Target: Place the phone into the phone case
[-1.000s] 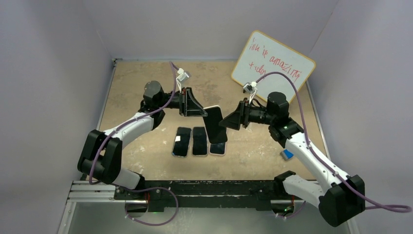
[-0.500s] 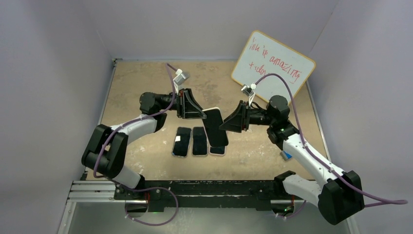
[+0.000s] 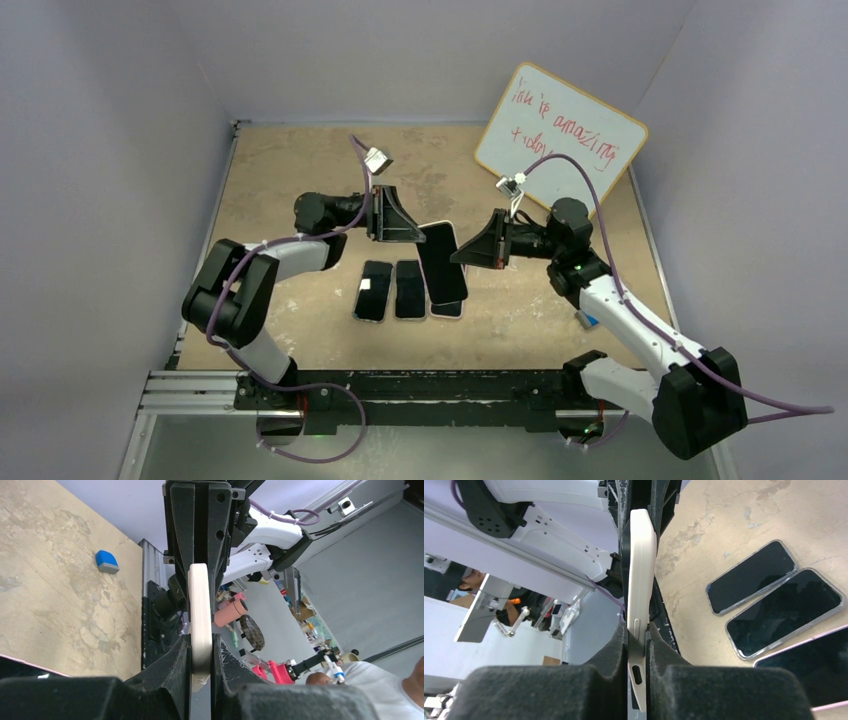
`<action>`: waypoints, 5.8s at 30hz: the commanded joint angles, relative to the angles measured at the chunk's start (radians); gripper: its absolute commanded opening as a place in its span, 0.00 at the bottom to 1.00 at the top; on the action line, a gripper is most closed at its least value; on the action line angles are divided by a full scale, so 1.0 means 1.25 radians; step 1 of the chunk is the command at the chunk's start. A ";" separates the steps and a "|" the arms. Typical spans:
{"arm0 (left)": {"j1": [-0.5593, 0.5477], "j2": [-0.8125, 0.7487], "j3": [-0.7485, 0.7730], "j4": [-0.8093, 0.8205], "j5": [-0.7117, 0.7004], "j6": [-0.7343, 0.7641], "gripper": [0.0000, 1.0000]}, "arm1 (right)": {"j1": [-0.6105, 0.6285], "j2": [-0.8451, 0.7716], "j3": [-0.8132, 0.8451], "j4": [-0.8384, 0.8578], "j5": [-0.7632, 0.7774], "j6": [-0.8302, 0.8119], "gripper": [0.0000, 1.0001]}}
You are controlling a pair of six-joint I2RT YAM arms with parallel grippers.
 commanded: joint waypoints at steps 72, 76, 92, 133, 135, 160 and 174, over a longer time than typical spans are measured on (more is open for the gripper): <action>-0.054 -0.244 -0.074 -0.419 -0.302 0.358 0.00 | 0.091 0.005 -0.054 0.055 0.164 0.050 0.41; -0.053 -0.258 -0.055 -0.550 -0.317 0.464 0.00 | 0.092 -0.004 -0.070 0.047 0.201 0.089 0.00; -0.053 -0.305 -0.007 -0.716 -0.225 0.546 0.00 | 0.091 -0.023 -0.043 0.051 0.265 0.108 0.65; -0.053 -0.258 -0.075 -0.762 -0.256 0.483 0.28 | 0.087 -0.025 -0.113 0.233 0.415 0.180 0.00; -0.053 -0.254 -0.070 -0.780 -0.259 0.492 0.13 | 0.087 -0.027 -0.115 0.228 0.419 0.178 0.00; -0.053 -0.312 0.137 -1.362 -0.548 0.895 0.86 | 0.087 0.004 -0.012 -0.243 0.448 0.004 0.00; -0.053 -0.449 0.128 -1.496 -0.831 1.061 0.93 | 0.058 -0.028 0.039 -0.659 0.547 -0.108 0.00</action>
